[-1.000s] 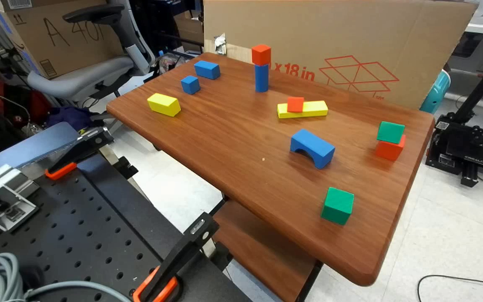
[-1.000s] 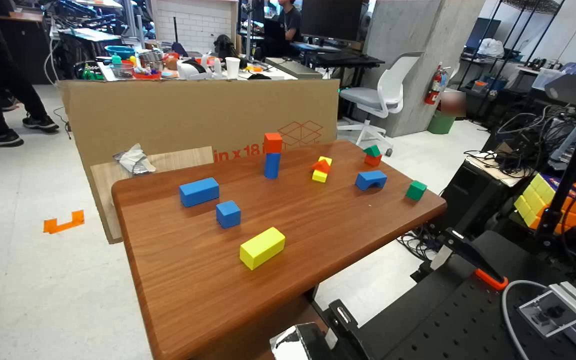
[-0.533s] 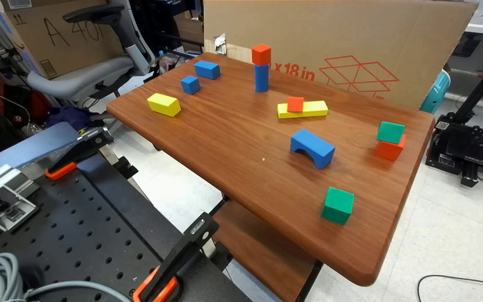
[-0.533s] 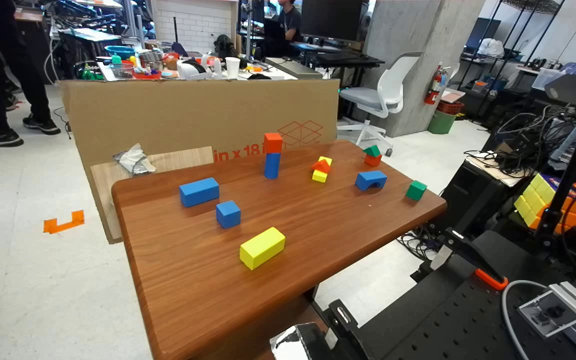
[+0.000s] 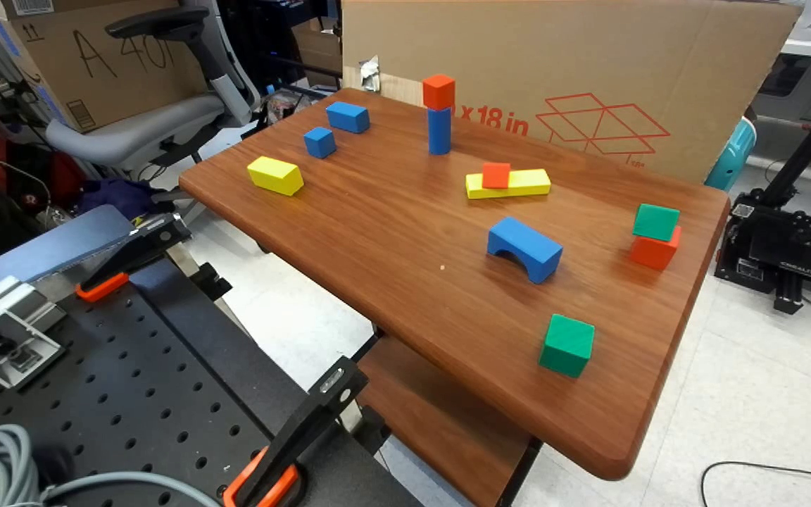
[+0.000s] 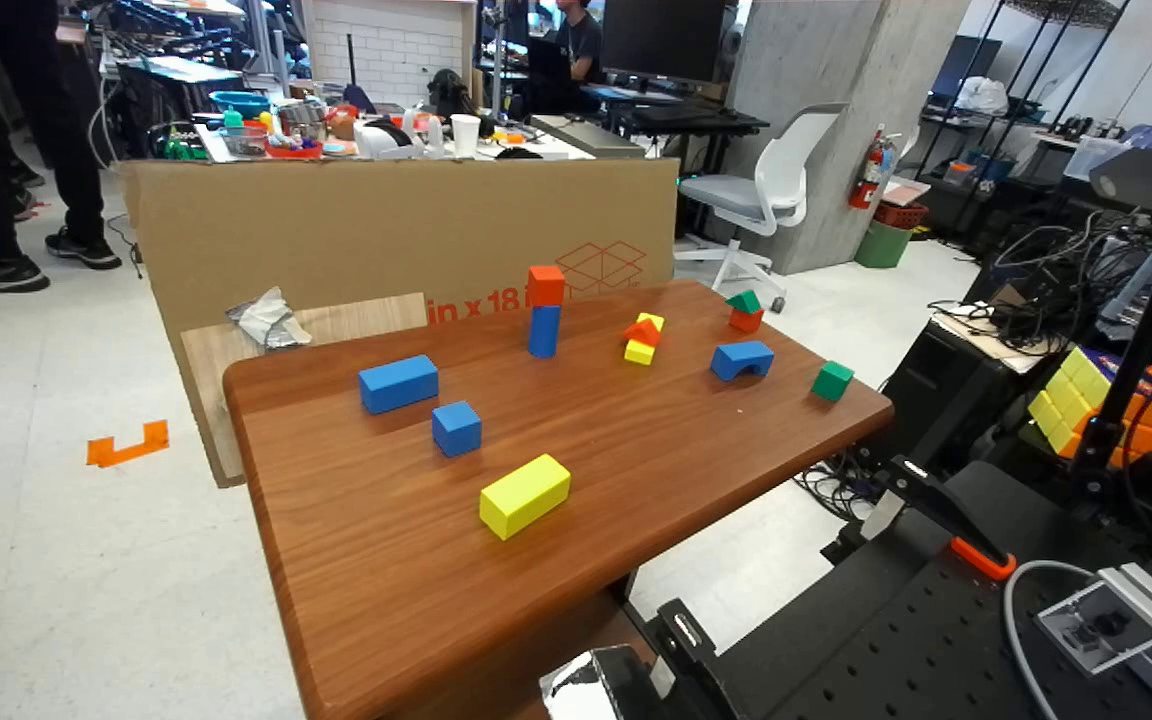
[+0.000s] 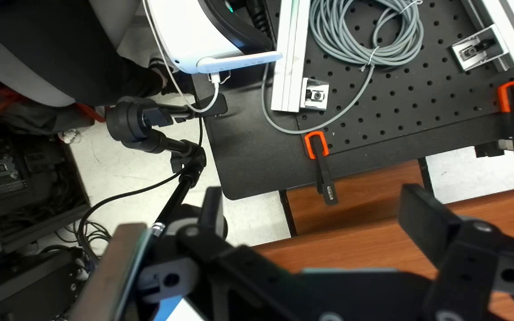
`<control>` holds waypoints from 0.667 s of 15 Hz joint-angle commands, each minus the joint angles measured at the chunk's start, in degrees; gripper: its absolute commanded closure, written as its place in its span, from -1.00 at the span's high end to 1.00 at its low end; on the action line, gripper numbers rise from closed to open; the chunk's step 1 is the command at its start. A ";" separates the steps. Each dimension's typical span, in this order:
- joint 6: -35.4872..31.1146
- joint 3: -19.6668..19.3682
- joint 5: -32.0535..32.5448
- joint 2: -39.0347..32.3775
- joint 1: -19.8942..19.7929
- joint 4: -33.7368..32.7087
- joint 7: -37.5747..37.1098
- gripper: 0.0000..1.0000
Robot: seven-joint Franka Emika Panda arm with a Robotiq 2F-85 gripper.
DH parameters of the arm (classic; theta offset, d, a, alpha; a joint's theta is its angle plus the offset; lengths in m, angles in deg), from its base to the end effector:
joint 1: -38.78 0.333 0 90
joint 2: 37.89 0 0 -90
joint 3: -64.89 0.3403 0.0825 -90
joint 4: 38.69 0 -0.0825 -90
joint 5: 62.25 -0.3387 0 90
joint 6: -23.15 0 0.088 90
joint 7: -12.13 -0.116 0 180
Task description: Move the green cube to the left
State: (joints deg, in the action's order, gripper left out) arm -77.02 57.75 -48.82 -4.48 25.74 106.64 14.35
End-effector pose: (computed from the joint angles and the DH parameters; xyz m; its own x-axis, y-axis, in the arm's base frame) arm 0.2640 -0.1259 0.4806 0.9498 -0.2283 -0.2139 -0.2015 -0.9694 0.1399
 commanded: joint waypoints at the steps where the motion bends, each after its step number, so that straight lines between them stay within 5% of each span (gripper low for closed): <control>1: 0.30 -0.71 0.32 0.04 0.86 -0.16 -0.36 1.00; 10: -7.32 0.34 -0.86 -7.48 3.97 -0.77 -1.14 1.00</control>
State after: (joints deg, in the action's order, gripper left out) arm -80.29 57.88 -48.97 -8.06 27.91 106.74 13.54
